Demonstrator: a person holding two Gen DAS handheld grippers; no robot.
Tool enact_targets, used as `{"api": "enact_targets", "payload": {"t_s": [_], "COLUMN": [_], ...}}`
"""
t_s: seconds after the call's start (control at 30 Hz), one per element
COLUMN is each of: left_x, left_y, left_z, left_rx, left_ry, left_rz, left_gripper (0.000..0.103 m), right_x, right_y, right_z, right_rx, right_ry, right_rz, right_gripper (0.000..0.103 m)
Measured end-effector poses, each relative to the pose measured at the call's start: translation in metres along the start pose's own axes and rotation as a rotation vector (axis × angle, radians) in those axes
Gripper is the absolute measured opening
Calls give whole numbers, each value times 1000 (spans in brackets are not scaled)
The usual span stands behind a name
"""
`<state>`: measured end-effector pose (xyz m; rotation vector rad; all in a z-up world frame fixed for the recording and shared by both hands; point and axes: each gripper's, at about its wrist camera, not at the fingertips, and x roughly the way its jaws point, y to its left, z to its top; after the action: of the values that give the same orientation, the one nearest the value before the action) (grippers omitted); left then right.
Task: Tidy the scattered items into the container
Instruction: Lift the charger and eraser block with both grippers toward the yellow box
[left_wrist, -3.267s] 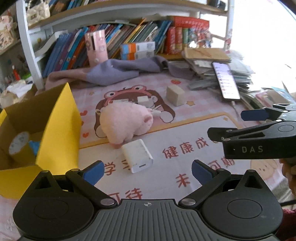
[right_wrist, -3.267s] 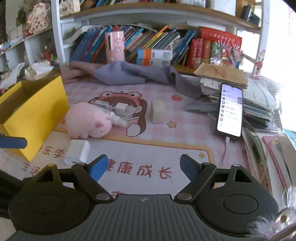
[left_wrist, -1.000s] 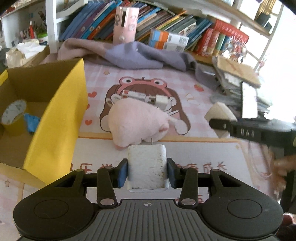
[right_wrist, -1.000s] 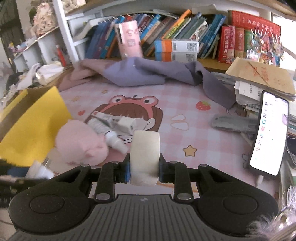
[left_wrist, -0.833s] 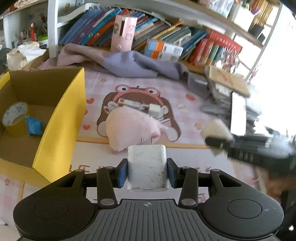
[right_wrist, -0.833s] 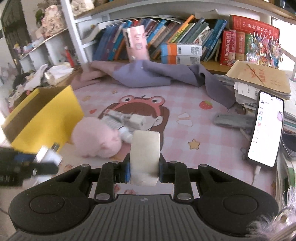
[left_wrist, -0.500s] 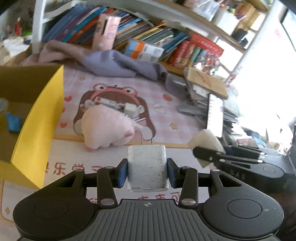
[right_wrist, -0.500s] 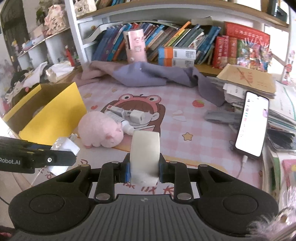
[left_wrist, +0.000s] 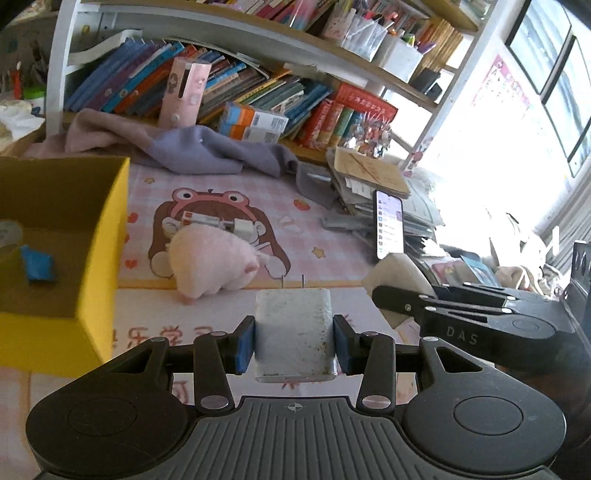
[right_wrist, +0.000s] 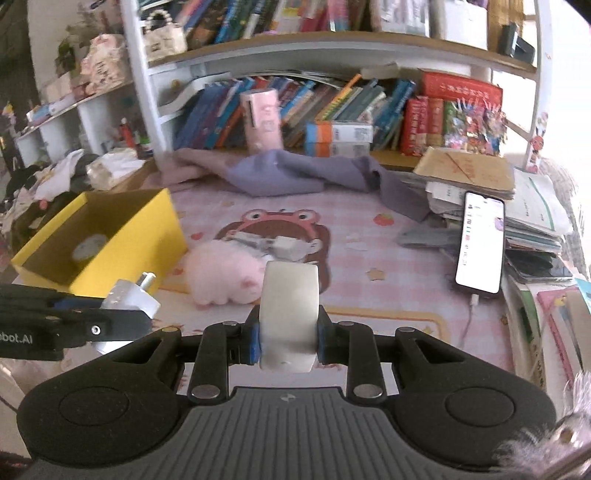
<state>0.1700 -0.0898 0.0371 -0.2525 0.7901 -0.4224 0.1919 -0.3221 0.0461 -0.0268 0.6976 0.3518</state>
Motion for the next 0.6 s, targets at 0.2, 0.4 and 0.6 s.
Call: {"api": "enact_targets", "payload": {"t_s": [0.2,0.4,0.6], "left_x": [-35,-76,-108], "left_y": [25,56,79], "left_z": [-22,-53,-82], "left_rx": [-19,-84,-109], "left_ry": [-7,-25,-7], "left_rz": [-8,-2,10], "left_gripper": [42,42,42], "right_x": [-13,-28,-39], "right_y": [37,94,143], "right_z": [-9,-28,-55], "right_rx": [27,-19,-29], "right_ry": [-18,0,40], "right_rz": [-37,-12,21], "right_gripper": [25,25,25]}}
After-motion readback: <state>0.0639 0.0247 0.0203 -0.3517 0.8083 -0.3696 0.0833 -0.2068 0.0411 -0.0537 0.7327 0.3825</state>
